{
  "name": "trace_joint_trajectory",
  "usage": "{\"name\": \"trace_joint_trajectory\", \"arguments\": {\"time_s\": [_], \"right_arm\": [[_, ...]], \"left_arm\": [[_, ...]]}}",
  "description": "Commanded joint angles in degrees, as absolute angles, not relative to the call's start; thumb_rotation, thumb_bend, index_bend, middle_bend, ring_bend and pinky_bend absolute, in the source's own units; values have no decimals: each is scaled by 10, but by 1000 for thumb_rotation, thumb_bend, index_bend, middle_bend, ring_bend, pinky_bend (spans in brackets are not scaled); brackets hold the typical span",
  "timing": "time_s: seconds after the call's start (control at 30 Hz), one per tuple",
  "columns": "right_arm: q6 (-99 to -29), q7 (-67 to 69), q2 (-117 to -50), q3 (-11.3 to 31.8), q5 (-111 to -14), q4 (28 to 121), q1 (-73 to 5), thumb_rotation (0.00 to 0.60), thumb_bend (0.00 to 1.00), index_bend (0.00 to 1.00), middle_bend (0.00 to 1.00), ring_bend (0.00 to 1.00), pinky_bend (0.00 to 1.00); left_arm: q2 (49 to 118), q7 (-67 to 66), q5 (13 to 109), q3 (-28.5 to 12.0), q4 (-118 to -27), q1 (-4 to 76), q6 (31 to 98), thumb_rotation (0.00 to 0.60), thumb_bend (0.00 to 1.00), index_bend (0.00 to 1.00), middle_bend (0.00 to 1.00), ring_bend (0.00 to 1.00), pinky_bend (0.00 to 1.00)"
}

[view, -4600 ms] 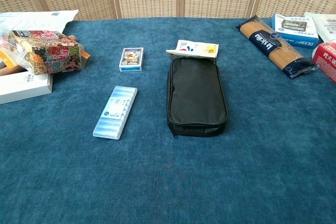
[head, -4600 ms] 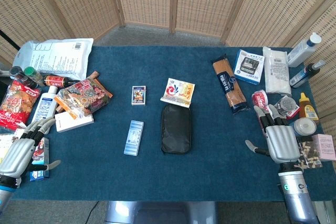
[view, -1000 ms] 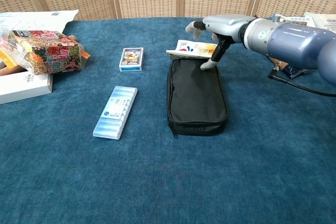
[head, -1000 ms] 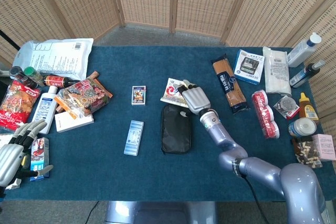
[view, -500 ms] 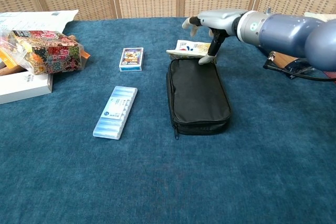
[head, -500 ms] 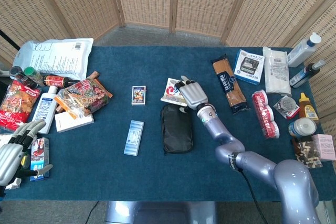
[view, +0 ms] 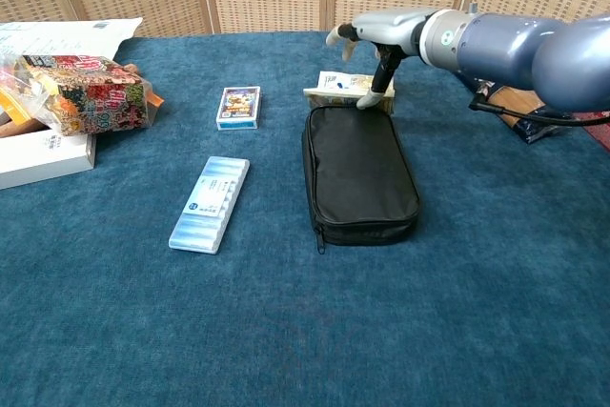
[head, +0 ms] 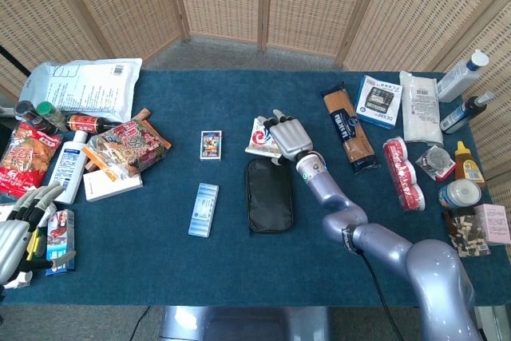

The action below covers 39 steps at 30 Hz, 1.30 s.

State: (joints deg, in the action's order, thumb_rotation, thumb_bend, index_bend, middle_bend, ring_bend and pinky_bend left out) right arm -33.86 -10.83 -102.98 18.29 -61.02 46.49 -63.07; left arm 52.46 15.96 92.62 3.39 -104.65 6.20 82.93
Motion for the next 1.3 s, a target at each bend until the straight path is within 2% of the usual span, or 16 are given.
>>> {"name": "trace_joint_trajectory", "arguments": {"time_s": [0.03,0.3,0.4,0.6,0.8,0.87,0.97,1.13,1.3], "right_arm": [[-330,-101,-1037,187,-608,446,-642,600,220,0,237,73,277],[-310,-81,-1062,181,-609,396,-649,600,234,0,342,202,420],[-302,-68,-1077,180,-610,372,-650,600,247,52,399,254,489],[-300,-28,-1109,181,-624,322,-656,600,305,285,594,453,664],[-327,14,-1113,181,-648,300,-651,600,399,586,904,777,947],[-343,22,-1106,181,-656,311,-644,600,410,649,972,851,994],[-381,28,-1082,179,-667,351,-625,600,433,705,1000,919,1000],[-443,23,-1023,187,-672,456,-587,600,443,728,1000,953,1000],[-515,-14,-939,193,-682,602,-545,600,446,736,1000,973,1000]], "left_arm": [[525,160,925,34,-1046,61,830,600,44,31,0,0,0],[526,158,925,32,-1048,61,827,600,45,31,0,0,0],[524,157,926,32,-1051,61,829,600,44,30,0,0,0],[522,159,931,35,-1052,55,836,600,44,26,0,0,0],[520,171,932,37,-1047,48,845,600,45,4,0,0,0],[520,174,934,37,-1045,47,846,600,45,0,0,0,0],[523,178,935,37,-1041,49,843,600,45,0,0,0,0],[527,179,939,36,-1038,52,839,600,46,0,0,0,0],[529,180,942,36,-1037,55,836,600,45,0,0,0,0]]}}
